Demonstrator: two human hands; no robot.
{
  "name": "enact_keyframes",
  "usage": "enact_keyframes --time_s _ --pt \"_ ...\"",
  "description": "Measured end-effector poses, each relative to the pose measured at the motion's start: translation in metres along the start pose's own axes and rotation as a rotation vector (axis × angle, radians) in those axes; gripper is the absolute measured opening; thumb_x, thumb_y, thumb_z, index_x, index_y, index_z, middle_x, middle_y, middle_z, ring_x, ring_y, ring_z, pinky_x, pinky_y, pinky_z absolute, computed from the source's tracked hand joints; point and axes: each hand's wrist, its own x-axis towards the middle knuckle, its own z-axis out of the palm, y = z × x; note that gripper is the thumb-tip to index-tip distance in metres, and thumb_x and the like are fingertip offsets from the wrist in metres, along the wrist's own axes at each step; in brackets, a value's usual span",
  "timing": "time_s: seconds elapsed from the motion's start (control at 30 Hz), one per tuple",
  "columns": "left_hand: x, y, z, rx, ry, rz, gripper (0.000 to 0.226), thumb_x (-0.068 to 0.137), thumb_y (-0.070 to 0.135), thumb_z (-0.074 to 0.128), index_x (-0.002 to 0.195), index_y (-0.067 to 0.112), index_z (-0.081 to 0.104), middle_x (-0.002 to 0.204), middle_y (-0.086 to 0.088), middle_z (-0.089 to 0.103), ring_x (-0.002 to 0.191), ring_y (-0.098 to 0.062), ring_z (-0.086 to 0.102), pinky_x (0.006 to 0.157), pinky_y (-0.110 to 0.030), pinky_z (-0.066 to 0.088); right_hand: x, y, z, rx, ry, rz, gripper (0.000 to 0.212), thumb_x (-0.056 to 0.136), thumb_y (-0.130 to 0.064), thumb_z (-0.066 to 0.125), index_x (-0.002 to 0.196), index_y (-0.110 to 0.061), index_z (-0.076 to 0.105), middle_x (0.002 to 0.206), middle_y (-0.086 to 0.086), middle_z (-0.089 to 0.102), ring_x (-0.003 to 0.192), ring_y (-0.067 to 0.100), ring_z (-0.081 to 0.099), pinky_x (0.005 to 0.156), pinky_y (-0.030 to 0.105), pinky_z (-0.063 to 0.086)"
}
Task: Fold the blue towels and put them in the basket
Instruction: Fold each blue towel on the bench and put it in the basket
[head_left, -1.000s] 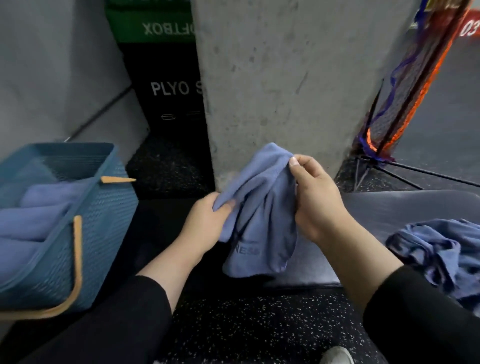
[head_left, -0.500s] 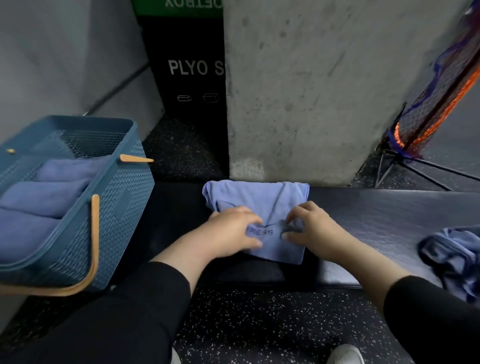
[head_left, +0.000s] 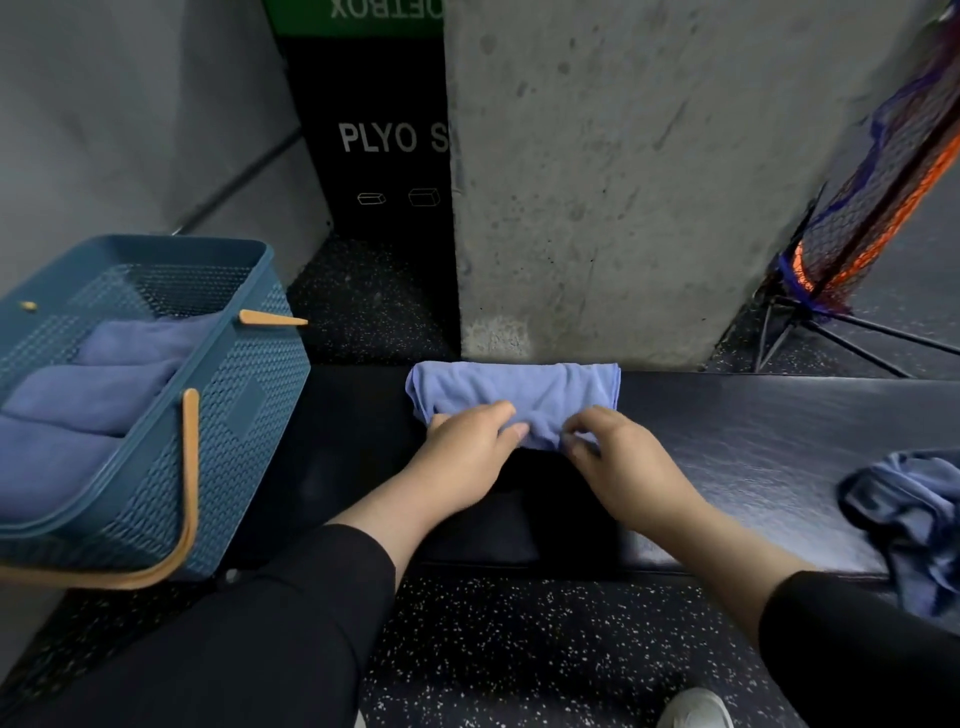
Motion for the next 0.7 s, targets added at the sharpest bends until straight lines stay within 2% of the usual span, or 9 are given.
enact_keyframes --time_s 0.1,0.13,0.2,0.27,0.37,0.47,0.57,0.63,0.7 --pt "0.005 0.009 -0.012 -0.239 0.016 -0.045 0.035 0.105 0.039 0.046 0.095 0.006 0.054 0.085 -0.01 0.065 0.085 -0.026 0.063 0.084 -0.046 0.047 0.003 -0.015 -0.011 0.079 -0.045 -0.011 0.041 0.086 -0.051 0.067 0.12 -0.029 0.059 0.103 -0.016 0.064 0.092 0.002 0.06 0.082 0.025 0.047" --pt "0.006 0.012 -0.014 -0.283 0.024 -0.042 0.036 0.105 0.038 0.047 0.094 0.004 0.054 0.082 -0.01 0.064 0.08 -0.022 0.061 0.083 -0.045 0.046 0.004 -0.02 -0.012 0.056 -0.014 -0.024 0.038 0.085 -0.051 0.068 0.115 -0.029 0.06 0.093 -0.017 0.064 0.081 0.0 0.058 0.076 0.026 0.046" --pt "0.008 0.017 -0.017 -0.345 0.017 -0.04 0.039 0.103 0.039 0.051 0.092 0.002 0.053 0.075 -0.005 0.058 0.071 -0.014 0.054 0.078 -0.041 0.044 0.007 -0.024 -0.013 0.028 0.085 -0.031 0.018 0.092 -0.043 0.064 0.088 -0.025 0.06 0.064 -0.012 0.056 0.059 0.005 0.05 0.06 0.029 0.04" --pt "0.008 0.02 -0.021 -0.335 0.004 -0.032 0.039 0.098 0.044 0.059 0.096 0.006 0.055 0.079 -0.003 0.06 0.074 -0.012 0.055 0.078 -0.036 0.046 0.013 -0.028 -0.016 0.046 0.128 -0.013 0.034 0.098 -0.036 0.056 0.068 -0.02 0.051 0.05 -0.005 0.047 0.05 0.011 0.044 0.052 0.031 0.032" --pt "0.009 0.017 -0.026 -0.311 0.028 0.002 0.021 0.096 0.037 0.064 0.107 0.023 0.055 0.095 0.006 0.065 0.09 -0.009 0.062 0.082 -0.025 0.046 0.018 -0.031 -0.028 0.084 0.154 0.009 0.042 0.1 -0.031 0.053 0.06 -0.02 0.045 0.05 -0.004 0.048 0.053 0.005 0.047 0.054 0.029 0.028" --pt "0.009 0.015 -0.031 -0.263 0.118 0.019 0.005 0.099 0.033 0.057 0.101 0.032 0.053 0.081 0.01 0.06 0.077 -0.009 0.059 0.073 -0.03 0.047 0.022 -0.031 -0.042 0.075 0.177 -0.011 0.037 0.1 -0.031 0.052 0.064 -0.023 0.053 0.055 -0.007 0.054 0.058 0.007 0.049 0.061 0.029 0.037" --pt "0.01 0.015 -0.034 -0.117 0.296 0.122 0.007 0.097 0.026 0.058 0.091 0.022 0.059 0.089 0.008 0.059 0.082 -0.013 0.057 0.076 -0.037 0.048 0.026 -0.033 -0.052 0.075 0.195 -0.013 0.028 0.101 -0.031 0.051 0.087 -0.014 0.068 0.079 0.0 0.068 0.076 0.021 0.058 0.071 0.033 0.043" --pt "0.013 0.016 -0.035 -0.07 0.412 0.172 0.012 0.095 0.018 0.058 0.087 0.011 0.063 0.095 0.002 0.059 0.086 -0.019 0.057 0.08 -0.04 0.047 0.027 -0.033 -0.055 0.079 0.22 -0.008 0.03 0.101 -0.031 0.052 0.086 -0.009 0.066 0.074 0.005 0.065 0.073 0.025 0.054 0.066 0.03 0.037" --pt "0.014 0.018 -0.037 -0.085 0.434 0.165 0.013 0.095 0.014 0.056 0.09 0.009 0.066 0.097 -0.001 0.061 0.089 -0.023 0.059 0.081 -0.041 0.046 0.028 -0.032 -0.057 0.082 0.225 0.009 0.031 0.101 -0.032 0.051 0.083 -0.009 0.062 0.068 0.006 0.062 0.069 0.026 0.053 0.061 0.026 0.036"
